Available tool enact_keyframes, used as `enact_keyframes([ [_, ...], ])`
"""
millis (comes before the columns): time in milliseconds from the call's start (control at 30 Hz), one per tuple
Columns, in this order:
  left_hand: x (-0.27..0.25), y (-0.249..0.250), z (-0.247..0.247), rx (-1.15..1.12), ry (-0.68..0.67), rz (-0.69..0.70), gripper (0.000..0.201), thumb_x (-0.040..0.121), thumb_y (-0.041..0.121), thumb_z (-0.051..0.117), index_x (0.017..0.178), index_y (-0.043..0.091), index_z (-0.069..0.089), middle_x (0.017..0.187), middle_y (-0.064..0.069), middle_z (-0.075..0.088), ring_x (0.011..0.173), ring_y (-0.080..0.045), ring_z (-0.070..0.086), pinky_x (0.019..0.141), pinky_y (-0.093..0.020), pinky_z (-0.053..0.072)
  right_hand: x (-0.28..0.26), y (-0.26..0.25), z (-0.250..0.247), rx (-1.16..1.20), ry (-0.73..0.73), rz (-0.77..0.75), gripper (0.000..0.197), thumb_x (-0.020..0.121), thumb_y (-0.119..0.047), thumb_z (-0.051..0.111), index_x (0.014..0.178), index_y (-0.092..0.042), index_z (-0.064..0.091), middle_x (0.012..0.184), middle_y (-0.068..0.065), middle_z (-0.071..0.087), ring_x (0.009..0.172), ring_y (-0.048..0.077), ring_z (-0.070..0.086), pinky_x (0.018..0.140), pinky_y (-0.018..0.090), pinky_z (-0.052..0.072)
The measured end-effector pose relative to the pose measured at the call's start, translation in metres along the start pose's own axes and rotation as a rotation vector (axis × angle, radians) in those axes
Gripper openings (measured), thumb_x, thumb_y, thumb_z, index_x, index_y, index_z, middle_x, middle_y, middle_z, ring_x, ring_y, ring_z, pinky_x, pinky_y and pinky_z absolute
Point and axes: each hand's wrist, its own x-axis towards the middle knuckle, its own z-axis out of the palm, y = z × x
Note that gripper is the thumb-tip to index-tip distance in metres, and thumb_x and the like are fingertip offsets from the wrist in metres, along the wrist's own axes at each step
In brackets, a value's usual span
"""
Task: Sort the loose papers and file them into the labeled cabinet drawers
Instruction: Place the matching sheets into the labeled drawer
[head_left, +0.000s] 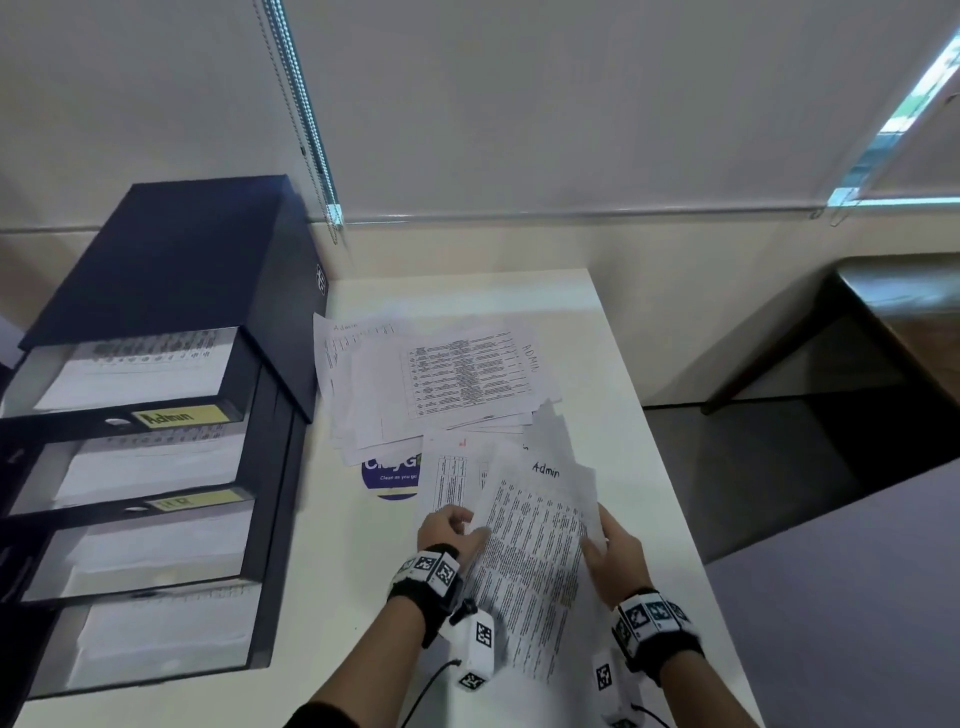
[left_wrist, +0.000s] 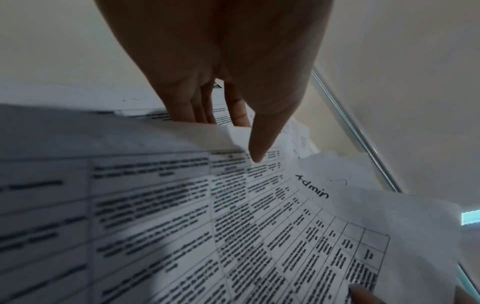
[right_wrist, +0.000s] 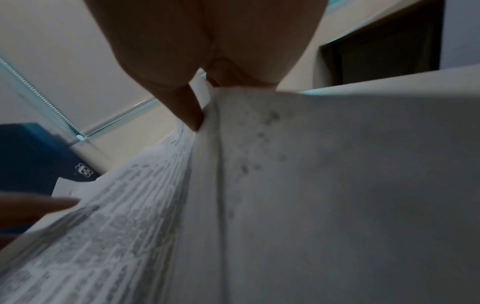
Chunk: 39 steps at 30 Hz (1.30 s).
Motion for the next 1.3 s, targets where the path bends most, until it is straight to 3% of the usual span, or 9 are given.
enact_keyframes([
  [200,0.003,0.004,0.004,-0.202,-0.059,-0.062,0.091,0.067,0.027,0.089,0.141,0.015,0.039,0.112,-0.005,0.060,0.100,-0.020,0.059,0.090,-0.029,0.048,-0.002,0.001,0.009,-0.020,0.074,-0.132,0.030,0.085,-0.017,0.069,0.090,-0.046,0.065,0.096,-0.008,0.068,0.091,0.012,0.065,0.086,0.036,0.054],
  [400,0.014,-0.005,-0.007,-0.237,-0.126,-0.081,0.104,0.065,0.030,0.090,0.149,0.011,0.033,0.092,-0.005,0.054,0.078,-0.017,0.055,0.073,-0.027,0.050,0.012,-0.020,-0.006,0.063,0.129,-0.138,0.008,0.085,-0.030,0.073,0.085,-0.024,0.078,0.133,-0.009,0.052,0.122,0.006,0.046,0.102,0.028,0.035],
  [567,0.012,0.006,-0.031,-0.370,-0.188,-0.007,0.109,0.048,0.052,0.092,0.139,0.013,0.047,0.106,-0.018,0.063,0.096,-0.027,0.064,0.090,-0.034,0.053,0.014,-0.087,-0.033,0.532,0.051,-0.125,0.011,0.092,-0.022,0.065,0.097,-0.016,0.074,0.084,-0.007,0.076,0.082,0.008,0.069,0.073,0.019,0.052],
  [600,0.010,0.012,-0.037,-0.393,-0.209,0.016,0.104,0.050,0.049,0.093,0.136,0.012,0.048,0.112,-0.023,0.064,0.102,-0.031,0.065,0.097,-0.037,0.050,0.016,-0.097,-0.036,0.604,0.040,-0.116,0.012,0.093,-0.017,0.064,0.098,-0.011,0.073,0.082,-0.003,0.076,0.080,0.011,0.070,0.071,0.019,0.054],
  [633,0.005,0.020,-0.043,-0.432,-0.227,0.057,0.089,0.057,0.039,0.093,0.130,0.012,0.050,0.093,0.009,0.049,0.088,-0.023,0.064,0.097,-0.037,0.048,0.019,-0.105,-0.039,0.668,0.032,-0.108,0.014,0.093,-0.016,0.064,0.100,-0.007,0.072,0.085,0.002,0.077,0.083,0.016,0.071,0.073,0.024,0.056],
  [667,0.004,0.025,-0.048,-0.477,-0.231,0.087,0.077,0.065,0.027,0.091,0.129,0.013,0.050,0.116,-0.018,0.035,0.096,-0.037,0.064,0.098,-0.039,0.048,0.022,-0.111,-0.042,0.723,0.028,-0.096,0.018,0.093,-0.018,0.064,0.103,-0.004,0.071,0.091,0.007,0.077,0.088,0.022,0.072,0.078,0.031,0.058],
  [733,0.000,0.036,-0.063,-0.555,-0.176,0.156,0.060,0.072,0.013,0.085,0.123,0.010,0.052,0.085,-0.018,0.069,0.088,-0.030,0.069,0.095,-0.036,0.052,0.028,-0.122,-0.047,0.774,0.040,-0.087,0.023,0.093,-0.021,0.063,0.107,-0.003,0.069,0.099,0.012,0.075,0.096,0.029,0.071,0.086,0.039,0.057],
  [900,-0.014,0.091,-0.113,-0.612,0.037,0.348,0.011,0.090,0.012,0.068,0.090,0.015,0.057,0.068,0.013,0.066,0.063,-0.007,0.062,0.065,-0.023,0.051,0.043,-0.146,-0.055,0.726,0.112,-0.225,0.024,0.097,-0.029,0.057,0.108,-0.009,0.068,0.104,0.006,0.075,0.102,0.025,0.070,0.092,0.041,0.055],
  [1300,-0.021,0.107,-0.131,-0.477,0.014,0.433,0.039,0.081,0.004,0.075,0.112,0.022,0.059,0.112,-0.001,0.070,0.106,-0.016,0.066,0.092,-0.036,0.055,0.065,-0.128,-0.039,0.198,-0.035,-0.123,0.023,0.091,-0.020,0.067,0.112,-0.012,0.064,0.101,-0.003,0.067,0.097,0.018,0.064,0.088,0.035,0.052],
])
